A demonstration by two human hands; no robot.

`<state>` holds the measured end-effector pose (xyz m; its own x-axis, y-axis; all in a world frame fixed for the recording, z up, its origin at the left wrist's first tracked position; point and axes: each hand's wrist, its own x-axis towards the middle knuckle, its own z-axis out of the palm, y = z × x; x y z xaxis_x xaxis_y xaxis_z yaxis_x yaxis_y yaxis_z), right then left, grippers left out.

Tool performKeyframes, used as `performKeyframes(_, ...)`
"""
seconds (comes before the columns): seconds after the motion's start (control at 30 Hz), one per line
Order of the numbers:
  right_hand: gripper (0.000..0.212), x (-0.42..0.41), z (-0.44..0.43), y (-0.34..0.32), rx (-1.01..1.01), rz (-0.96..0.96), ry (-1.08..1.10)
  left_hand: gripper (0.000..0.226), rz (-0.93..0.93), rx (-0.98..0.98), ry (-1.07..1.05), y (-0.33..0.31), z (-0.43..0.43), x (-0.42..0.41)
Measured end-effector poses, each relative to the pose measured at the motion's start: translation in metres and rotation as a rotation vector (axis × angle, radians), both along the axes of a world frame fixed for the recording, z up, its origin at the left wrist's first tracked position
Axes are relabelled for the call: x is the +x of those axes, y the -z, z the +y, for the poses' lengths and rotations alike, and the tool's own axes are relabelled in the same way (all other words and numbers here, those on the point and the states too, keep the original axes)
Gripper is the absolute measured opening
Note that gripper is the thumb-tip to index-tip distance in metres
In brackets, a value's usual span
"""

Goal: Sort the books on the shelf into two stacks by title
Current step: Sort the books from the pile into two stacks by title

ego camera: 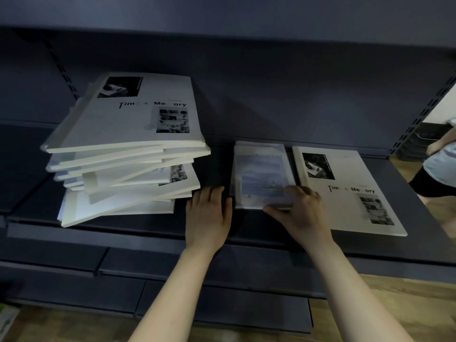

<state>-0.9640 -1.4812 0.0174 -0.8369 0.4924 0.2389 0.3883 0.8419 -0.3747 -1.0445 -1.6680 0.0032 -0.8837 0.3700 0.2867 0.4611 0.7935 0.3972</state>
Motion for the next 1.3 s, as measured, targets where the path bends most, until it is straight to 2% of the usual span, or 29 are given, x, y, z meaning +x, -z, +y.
performKeyframes(0.23,0.056,-0.018,0.0,0.01,-0.001,0.081,0.04,0.037,0.042,-0.029,0.01,0.001,0.001,0.0)
performKeyframes(0.43,0.055,-0.027,0.001,0.012,-0.018,0.096,0.042,0.05,0.068,-0.024,0.003,0.0,0.002,0.001)
performKeyframes(0.63,0.053,-0.03,0.0,0.013,0.046,0.121,0.041,0.037,0.046,-0.041,-0.005,0.001,0.003,0.0)
performKeyframes(0.77,0.061,-0.033,0.002,0.02,0.062,0.079,0.04,0.039,0.038,-0.046,-0.009,-0.001,0.003,0.001)
performKeyframes(1.0,0.063,-0.03,0.001,0.019,0.035,0.067,0.024,0.037,0.015,-0.009,0.006,-0.004,0.002,0.0)
performKeyframes(1.07,0.055,-0.025,0.0,0.016,0.048,0.09,-0.033,0.036,0.039,0.035,0.04,-0.007,0.0,0.002)
performKeyframes(1.2,0.015,-0.012,-0.008,0.008,0.085,0.294,-0.077,0.037,0.088,0.202,0.162,-0.03,-0.001,0.015)
performKeyframes(1.3,0.012,-0.011,-0.018,0.007,0.022,0.317,-0.081,0.03,0.174,0.324,0.248,-0.063,-0.003,0.026)
